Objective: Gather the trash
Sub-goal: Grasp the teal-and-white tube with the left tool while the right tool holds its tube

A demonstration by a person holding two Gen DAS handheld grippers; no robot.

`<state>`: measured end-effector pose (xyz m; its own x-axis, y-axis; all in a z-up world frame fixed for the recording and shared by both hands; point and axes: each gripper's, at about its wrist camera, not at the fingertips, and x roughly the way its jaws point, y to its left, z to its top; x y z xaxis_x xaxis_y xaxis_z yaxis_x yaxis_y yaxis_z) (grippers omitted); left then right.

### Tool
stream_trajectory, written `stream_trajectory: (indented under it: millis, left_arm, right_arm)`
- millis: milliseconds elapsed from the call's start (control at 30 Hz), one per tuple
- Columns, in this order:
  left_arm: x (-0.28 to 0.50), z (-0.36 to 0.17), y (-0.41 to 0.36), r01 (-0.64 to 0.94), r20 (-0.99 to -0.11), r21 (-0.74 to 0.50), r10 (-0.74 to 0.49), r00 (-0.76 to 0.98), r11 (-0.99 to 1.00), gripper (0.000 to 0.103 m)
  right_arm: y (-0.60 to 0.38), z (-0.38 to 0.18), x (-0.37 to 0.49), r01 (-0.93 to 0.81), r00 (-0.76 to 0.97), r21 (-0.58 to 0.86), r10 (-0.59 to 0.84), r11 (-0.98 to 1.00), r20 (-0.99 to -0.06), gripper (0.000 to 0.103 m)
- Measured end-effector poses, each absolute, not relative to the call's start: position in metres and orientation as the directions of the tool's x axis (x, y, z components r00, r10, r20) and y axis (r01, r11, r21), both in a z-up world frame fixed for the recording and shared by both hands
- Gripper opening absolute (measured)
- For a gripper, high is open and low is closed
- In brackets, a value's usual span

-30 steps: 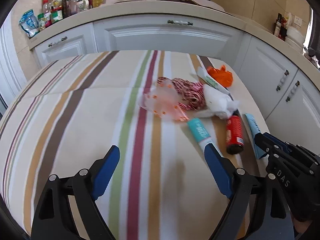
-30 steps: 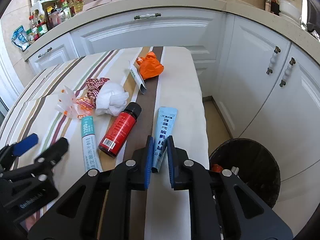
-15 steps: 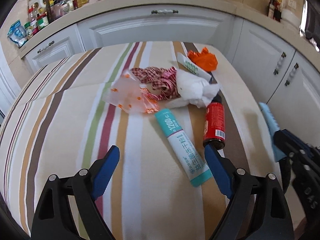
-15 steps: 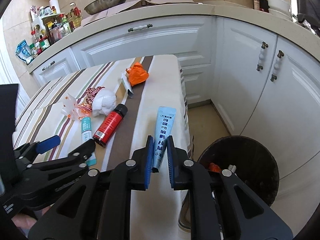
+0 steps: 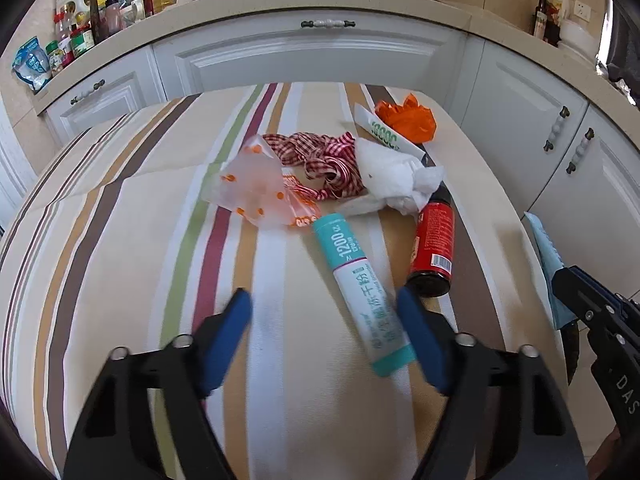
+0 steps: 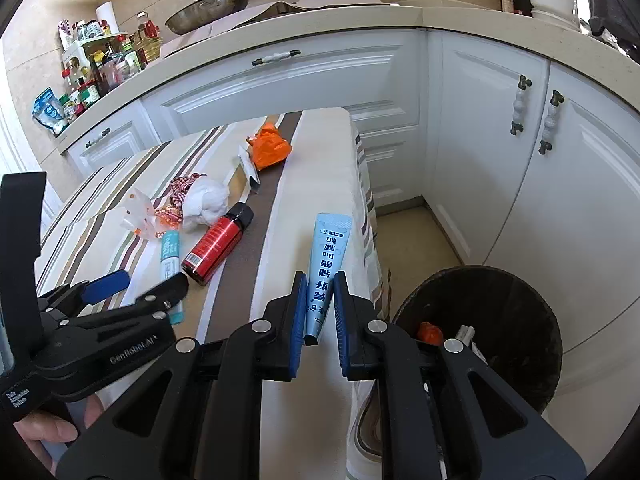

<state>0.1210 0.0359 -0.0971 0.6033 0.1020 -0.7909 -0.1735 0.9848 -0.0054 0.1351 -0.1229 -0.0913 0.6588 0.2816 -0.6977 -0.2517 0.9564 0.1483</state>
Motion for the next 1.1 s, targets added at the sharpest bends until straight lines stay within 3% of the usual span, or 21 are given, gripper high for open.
stream_trajectory:
  millis: [133,200,267,300,600,1100]
  left_arm:
    - [0.118,-0.095,0.041,-0.171,-0.785,-0.008,0.100,0.612,0.985,0.056]
    - [0.116,-0.095,0.044,-0.169,-0.781,-0.011,0.097,0.617,0.986,0.046]
    - [0.116,-0.094,0.046,-0.159,-0.778,-0.012,0.090,0.622,0.987,0.028]
    - [0.116,-0.094,0.046,-0.154,-0.777,-0.012,0.088,0.623,0.988,0.026]
    - [0.111,-0.094,0.056,-0.129,-0.768,-0.082,0.020,0.640,0.988,0.020]
    - [0.087,-0.061,0.056,-0.124,-0.667,-0.051,0.059,0.743,0.991,0.020]
  right_arm:
    - [-0.118,-0.090,0.132,-0.256,0.661,0.144,0.282,0.956,-0.696,0.014]
    - [-0.116,-0.090,0.131,-0.260,0.662,0.141,0.283,0.955,-0.694,0.014]
    - [-0.113,-0.089,0.129,-0.263,0.663,0.141,0.286,0.954,-0.692,0.014]
    - [-0.112,-0.089,0.129,-0.266,0.663,0.141,0.287,0.954,-0.691,0.014]
    - [-0.107,-0.086,0.123,-0.270,0.671,0.134,0.286,0.953,-0.684,0.014]
    - [-0.109,-0.072,0.111,-0.277,0.718,0.136,0.299,0.951,-0.629,0.014]
